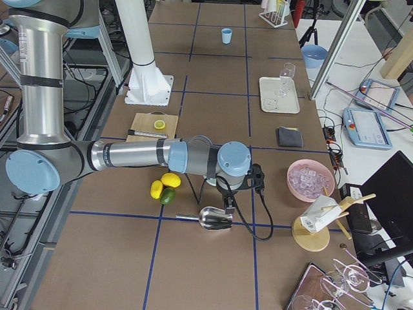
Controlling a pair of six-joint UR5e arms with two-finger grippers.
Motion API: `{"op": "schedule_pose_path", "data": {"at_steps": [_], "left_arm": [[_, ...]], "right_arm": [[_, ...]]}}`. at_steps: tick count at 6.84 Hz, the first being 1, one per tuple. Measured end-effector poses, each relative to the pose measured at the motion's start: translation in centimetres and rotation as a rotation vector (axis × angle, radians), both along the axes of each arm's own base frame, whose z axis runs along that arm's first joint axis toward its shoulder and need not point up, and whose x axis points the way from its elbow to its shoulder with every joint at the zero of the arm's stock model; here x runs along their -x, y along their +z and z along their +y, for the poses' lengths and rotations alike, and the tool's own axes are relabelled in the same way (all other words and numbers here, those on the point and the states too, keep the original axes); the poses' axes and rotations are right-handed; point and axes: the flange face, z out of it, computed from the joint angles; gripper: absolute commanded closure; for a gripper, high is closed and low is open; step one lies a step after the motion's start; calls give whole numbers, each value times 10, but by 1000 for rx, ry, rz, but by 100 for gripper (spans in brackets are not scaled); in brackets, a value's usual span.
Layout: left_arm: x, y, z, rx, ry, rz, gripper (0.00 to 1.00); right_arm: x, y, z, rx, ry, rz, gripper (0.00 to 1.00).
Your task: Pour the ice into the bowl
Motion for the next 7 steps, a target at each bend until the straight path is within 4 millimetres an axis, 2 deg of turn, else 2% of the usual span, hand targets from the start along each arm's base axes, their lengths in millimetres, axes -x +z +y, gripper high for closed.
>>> {"op": "schedule_pose_path", "data": {"at_steps": [2, 7], "left_arm": [[18, -11, -13, 36, -29, -4, 0], [21, -6, -10, 41, -34, -4, 0]], "right_arm": [[-5, 15, 4, 29, 13, -20, 0], [-9, 11, 1, -18, 17, 5, 0]]}}
